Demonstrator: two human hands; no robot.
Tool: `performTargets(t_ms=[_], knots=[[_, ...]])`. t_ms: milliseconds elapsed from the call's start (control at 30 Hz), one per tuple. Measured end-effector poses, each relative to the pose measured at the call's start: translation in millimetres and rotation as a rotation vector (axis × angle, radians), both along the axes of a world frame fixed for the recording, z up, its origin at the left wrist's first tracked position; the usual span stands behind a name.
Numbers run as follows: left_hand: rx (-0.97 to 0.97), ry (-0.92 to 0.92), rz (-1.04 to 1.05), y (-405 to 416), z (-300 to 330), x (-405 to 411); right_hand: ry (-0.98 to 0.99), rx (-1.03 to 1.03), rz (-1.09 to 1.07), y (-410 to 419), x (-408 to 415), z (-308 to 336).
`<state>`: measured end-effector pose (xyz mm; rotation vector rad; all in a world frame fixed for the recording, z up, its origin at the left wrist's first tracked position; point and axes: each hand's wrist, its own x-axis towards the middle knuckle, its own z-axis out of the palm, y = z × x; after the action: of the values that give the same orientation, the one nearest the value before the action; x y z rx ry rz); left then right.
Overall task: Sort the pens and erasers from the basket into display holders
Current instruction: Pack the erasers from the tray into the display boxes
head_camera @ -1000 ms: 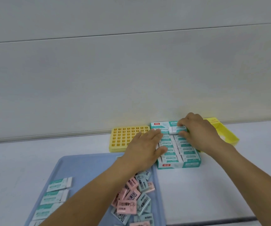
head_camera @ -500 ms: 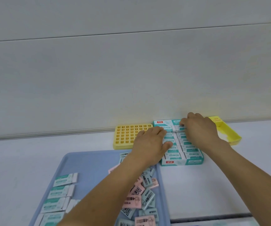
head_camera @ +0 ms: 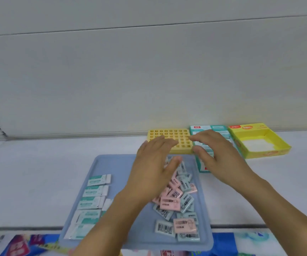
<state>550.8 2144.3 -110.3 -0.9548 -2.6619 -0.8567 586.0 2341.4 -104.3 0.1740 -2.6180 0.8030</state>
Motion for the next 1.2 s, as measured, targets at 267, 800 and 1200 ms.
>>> performTargets(t_ms=[267,800,1200], knots=[[0.064,-0.264,0.216,-153.3,10.0,27.8,-0.219,0.172,0.384,-118.6,8.2,14.2],[-0.198,-0.287,0.135,-196.1,-16.3,22.1,-0.414,0.462,0.341,-165.6,7.6,-4.0],[-0.282,-0.342,0.129,-185.8,-5.0,9.5,-0.505,0.448,0.254,-166.1,-16.6,2.3]])
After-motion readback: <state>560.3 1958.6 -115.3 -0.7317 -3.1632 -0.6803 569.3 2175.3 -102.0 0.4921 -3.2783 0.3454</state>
